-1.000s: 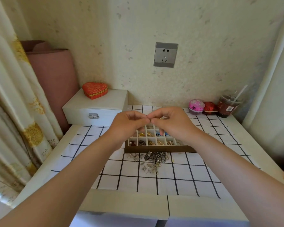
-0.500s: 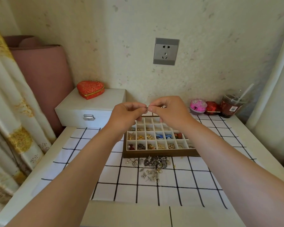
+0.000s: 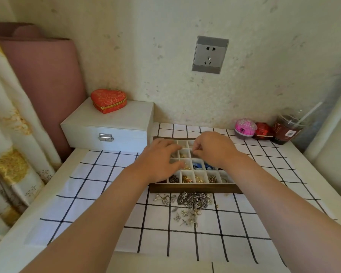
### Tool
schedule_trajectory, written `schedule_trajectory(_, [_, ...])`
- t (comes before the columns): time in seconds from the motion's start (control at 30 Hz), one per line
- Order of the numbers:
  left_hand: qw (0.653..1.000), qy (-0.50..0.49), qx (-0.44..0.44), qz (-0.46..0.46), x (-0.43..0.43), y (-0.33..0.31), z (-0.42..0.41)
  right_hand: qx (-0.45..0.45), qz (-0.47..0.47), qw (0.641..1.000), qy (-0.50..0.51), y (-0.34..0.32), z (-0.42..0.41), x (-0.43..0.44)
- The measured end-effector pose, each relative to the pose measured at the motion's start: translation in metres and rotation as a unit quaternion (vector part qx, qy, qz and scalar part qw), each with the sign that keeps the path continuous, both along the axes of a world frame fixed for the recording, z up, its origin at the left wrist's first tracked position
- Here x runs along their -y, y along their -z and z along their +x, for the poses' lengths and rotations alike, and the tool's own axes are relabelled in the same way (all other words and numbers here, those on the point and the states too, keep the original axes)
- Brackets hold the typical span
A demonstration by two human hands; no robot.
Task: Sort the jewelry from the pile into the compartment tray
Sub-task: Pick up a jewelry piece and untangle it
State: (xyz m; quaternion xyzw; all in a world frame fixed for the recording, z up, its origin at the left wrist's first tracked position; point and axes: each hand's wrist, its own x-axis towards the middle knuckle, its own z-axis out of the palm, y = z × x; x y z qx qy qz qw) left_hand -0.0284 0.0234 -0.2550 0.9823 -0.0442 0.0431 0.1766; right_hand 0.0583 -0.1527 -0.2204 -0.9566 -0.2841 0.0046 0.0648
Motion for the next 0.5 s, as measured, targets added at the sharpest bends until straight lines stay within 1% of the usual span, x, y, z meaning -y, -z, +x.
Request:
schedule_trajectory(0.1, [1.0, 0.008, -0.005, 0.022, 0.002, 0.0041, 0.0016, -0.008, 0.01, 1.0, -0.005, 0.0046, 0.003, -0.0011])
schedule_trajectory(0.17, [1.0, 0.008, -0.002, 0.013, 0.0009, 0.0052, 0.0018, -0.012, 0.024, 1.0, -0.01, 0.0071, 0.0025, -0.0004])
schedule_trajectory(0.37, [1.0, 0.01, 0.008, 0.003, 0.0001, 0.0054, 0.0016, 0.033, 0.028, 0.999, 0.029, 0.0071, -0.0003, 0.0008])
schedule_trajectory(0.43, [1.0, 0.008, 0.009, 0.004, 0.0016, 0.0054, 0.0007, 0.025, 0.025, 0.999, 0.032, 0.0096, -0.001, -0.0002])
schedule_trajectory(0.5, [1.0, 0.009, 0.011, 0.007, 0.0017, 0.006, -0.0002, -0.003, 0.034, 0.999, 0.028, 0.0103, -0.0007, 0.0])
